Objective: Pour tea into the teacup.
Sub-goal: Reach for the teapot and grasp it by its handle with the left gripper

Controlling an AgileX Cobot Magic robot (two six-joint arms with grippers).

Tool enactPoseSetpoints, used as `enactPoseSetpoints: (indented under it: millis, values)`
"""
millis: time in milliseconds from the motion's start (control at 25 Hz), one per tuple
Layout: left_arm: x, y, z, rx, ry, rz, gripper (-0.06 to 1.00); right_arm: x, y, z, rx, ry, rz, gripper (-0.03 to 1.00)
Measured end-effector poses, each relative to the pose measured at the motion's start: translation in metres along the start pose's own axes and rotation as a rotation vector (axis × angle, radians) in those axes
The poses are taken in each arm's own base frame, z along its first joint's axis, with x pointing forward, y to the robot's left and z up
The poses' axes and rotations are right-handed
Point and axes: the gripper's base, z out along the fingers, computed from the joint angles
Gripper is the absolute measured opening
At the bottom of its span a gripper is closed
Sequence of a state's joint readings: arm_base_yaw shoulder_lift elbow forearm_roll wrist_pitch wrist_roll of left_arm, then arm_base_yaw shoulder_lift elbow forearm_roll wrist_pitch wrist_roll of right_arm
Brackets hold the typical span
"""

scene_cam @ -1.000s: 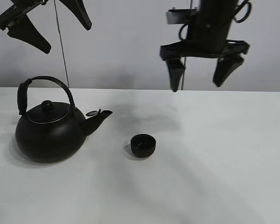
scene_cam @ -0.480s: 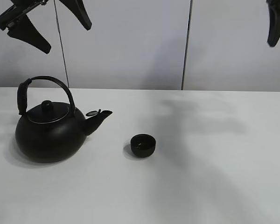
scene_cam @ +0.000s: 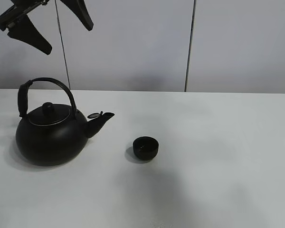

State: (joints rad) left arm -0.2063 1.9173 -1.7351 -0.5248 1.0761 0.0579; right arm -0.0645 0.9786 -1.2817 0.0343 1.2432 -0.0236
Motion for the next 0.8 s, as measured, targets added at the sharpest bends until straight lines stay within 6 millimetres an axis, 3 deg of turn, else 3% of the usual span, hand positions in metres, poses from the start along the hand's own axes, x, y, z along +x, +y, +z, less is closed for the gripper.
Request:
enactPoseSetpoints:
  millis: [40, 200, 440, 640, 800]
  values:
    - [0.0, 0.0, 0.0, 0.0, 0.0, 0.0, 0.7, 0.018, 0.001, -0.014, -0.007, -0.037, 0.001, 0.69]
    - [0.0, 0.0, 0.0, 0.0, 0.0, 0.0, 0.7, 0.093, 0.004, -0.037, -0.013, -0.127, 0.001, 0.69]
    - [0.0, 0.0, 0.0, 0.0, 0.0, 0.0, 0.7, 0.186, 0.004, -0.013, -0.012, -0.146, 0.0, 0.69]
    - [0.0, 0.0, 0.0, 0.0, 0.0, 0.0, 0.7, 0.226, 0.004, 0.003, -0.011, -0.197, -0.013, 0.69]
    - [0.0, 0.0, 0.0, 0.0, 0.0, 0.0, 0.7, 0.235, 0.004, 0.001, -0.006, -0.253, -0.038, 0.69]
